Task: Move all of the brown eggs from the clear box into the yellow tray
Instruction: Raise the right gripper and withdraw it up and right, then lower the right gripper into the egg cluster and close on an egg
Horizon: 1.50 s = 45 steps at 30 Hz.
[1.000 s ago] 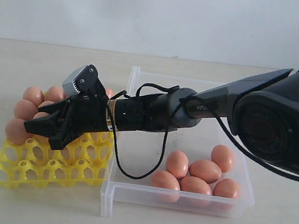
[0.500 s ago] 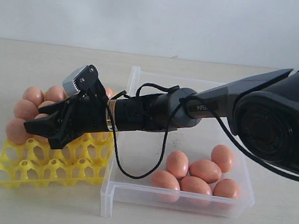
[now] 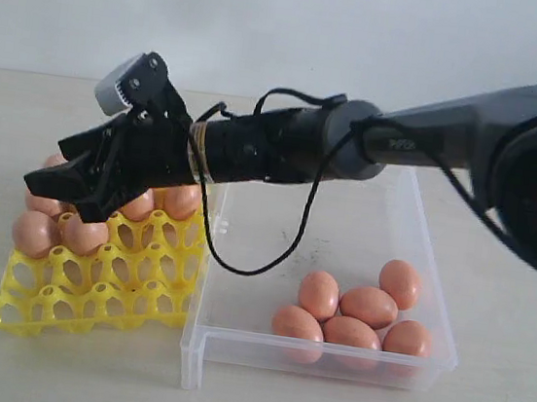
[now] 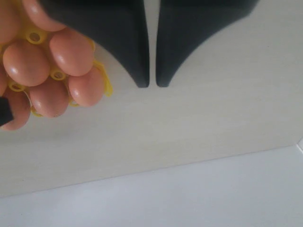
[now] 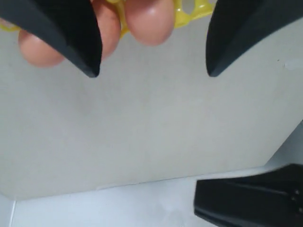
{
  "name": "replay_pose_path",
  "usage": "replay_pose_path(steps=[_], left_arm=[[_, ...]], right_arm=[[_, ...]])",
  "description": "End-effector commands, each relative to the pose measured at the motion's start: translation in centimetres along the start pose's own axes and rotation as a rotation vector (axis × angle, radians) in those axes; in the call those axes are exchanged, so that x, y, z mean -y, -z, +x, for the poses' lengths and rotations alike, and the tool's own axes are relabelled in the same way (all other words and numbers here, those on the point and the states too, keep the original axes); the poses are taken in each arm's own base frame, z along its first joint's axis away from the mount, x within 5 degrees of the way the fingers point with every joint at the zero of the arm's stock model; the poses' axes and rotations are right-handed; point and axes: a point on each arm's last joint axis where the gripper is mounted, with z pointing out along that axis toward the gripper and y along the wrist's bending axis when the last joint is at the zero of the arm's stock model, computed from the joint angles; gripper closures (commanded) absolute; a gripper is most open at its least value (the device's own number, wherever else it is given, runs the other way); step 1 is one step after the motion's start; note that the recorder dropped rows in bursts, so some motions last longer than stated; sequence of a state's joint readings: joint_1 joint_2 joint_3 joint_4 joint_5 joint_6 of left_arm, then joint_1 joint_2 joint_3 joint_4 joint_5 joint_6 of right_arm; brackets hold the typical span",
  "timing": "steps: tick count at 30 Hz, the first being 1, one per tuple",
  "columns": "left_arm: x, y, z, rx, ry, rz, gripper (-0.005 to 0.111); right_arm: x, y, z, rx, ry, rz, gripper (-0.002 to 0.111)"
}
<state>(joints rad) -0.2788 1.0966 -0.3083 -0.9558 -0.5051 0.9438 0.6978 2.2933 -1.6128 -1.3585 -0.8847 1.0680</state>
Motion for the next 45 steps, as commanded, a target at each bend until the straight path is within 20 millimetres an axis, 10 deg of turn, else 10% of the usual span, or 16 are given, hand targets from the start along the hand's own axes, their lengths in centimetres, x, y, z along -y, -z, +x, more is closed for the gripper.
replay_pose_path(steps=[1,6,17,27,32,36,45], left_arm=[[-0.2,0.1,0.0,0.01,0.008,-0.009,0.103],[-0.2,0.1,0.0,0.01,0.008,-0.009,0.103],[-0.2,0.1,0.0,0.01,0.008,-0.009,0.103],[-0.2,0.1,0.0,0.01,0.008,-0.009,0.103],[-0.2,0.1,0.0,0.01,0.008,-0.009,0.103],[-0.2,0.1,0.0,0.01,0.008,-0.009,0.103],[0.0,0.1,0.1,-0.003,0.008,0.009,0.103]], right_arm=[[-1.1,2.3,-3.9,-0.18,0.096,0.015,0.061],[-1.3,5.8,-7.6,-0.151,0.046,0.096,0.108],[2.2,16.0,-12.5,-0.032,-0.078,0.426,0.109],[1.0,22.2,-8.3,-0.243,0.021,0.985,0.109],[0.0,27.4,-4.8,-0.651,0.115,1.413,0.109],[-1.2,27.8,-2.7,-0.923,-0.046,1.303,0.109],[-2.2,21.8,-4.1,-0.765,-0.641,0.703,0.108]])
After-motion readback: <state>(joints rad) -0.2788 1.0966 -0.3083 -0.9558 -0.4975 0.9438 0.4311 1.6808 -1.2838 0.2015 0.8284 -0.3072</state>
